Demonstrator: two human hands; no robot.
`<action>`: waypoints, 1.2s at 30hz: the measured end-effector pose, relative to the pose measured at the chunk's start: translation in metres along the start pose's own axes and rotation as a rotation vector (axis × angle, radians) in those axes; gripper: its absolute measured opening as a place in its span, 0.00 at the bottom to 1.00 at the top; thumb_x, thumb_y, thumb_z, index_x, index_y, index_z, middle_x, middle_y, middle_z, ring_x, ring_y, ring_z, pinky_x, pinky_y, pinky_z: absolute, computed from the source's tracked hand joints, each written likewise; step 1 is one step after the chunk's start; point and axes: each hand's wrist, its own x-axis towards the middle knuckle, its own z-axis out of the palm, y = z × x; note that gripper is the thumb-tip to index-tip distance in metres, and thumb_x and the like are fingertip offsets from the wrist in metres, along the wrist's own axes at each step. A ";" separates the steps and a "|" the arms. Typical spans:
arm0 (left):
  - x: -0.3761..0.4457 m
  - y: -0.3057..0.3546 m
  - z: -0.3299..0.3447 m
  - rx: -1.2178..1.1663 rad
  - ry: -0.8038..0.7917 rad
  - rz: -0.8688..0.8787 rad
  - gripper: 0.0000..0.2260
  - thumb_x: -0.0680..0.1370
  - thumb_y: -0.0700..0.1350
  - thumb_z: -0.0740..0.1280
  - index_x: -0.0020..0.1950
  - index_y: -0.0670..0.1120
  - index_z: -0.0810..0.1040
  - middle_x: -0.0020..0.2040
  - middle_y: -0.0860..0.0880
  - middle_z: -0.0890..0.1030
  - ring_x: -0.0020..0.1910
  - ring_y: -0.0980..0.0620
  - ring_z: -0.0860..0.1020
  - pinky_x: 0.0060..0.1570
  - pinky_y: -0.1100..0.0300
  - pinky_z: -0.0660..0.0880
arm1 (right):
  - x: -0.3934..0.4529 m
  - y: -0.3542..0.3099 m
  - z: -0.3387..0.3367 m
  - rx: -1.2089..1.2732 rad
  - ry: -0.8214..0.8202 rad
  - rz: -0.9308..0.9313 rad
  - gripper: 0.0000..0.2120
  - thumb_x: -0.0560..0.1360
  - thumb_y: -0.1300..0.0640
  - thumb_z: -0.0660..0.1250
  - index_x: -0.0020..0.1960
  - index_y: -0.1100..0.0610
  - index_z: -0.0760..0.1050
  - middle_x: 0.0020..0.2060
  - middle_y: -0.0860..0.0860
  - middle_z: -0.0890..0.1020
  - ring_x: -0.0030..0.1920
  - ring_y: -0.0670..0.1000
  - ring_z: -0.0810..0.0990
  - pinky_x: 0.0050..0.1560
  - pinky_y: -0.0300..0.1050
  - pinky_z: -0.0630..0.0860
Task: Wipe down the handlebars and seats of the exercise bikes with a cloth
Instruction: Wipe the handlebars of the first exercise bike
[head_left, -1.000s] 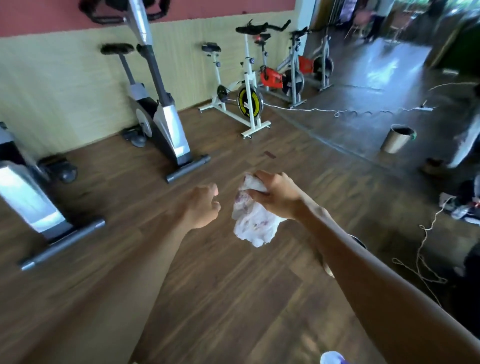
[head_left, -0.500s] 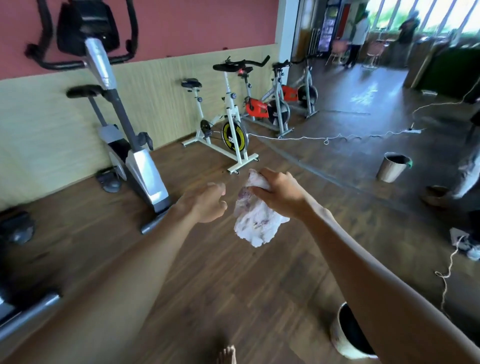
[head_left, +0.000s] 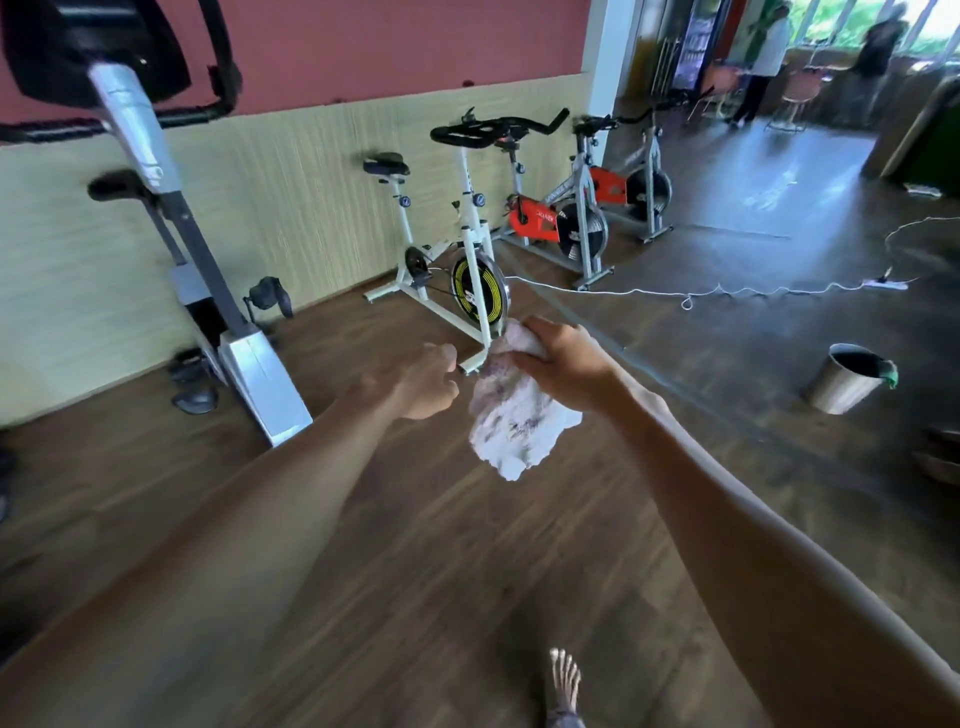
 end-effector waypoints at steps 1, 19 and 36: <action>0.023 -0.002 -0.002 -0.003 0.009 -0.014 0.14 0.81 0.42 0.62 0.67 0.42 0.74 0.63 0.42 0.77 0.59 0.44 0.77 0.60 0.46 0.76 | 0.023 0.014 0.000 0.003 -0.013 -0.021 0.12 0.79 0.47 0.69 0.57 0.53 0.75 0.43 0.54 0.82 0.40 0.57 0.80 0.40 0.50 0.77; 0.366 -0.095 -0.058 0.039 0.018 -0.322 0.20 0.80 0.44 0.61 0.73 0.46 0.71 0.72 0.46 0.75 0.68 0.46 0.74 0.65 0.49 0.73 | 0.417 0.161 0.027 0.133 -0.264 -0.274 0.14 0.82 0.58 0.68 0.66 0.50 0.76 0.44 0.51 0.84 0.27 0.47 0.76 0.25 0.35 0.70; 0.687 -0.311 -0.138 0.016 0.082 -0.451 0.15 0.82 0.46 0.63 0.69 0.44 0.73 0.64 0.42 0.77 0.59 0.41 0.78 0.51 0.53 0.72 | 0.856 0.161 0.132 0.080 -0.308 -0.442 0.10 0.79 0.60 0.69 0.59 0.52 0.79 0.40 0.49 0.80 0.35 0.50 0.77 0.34 0.43 0.71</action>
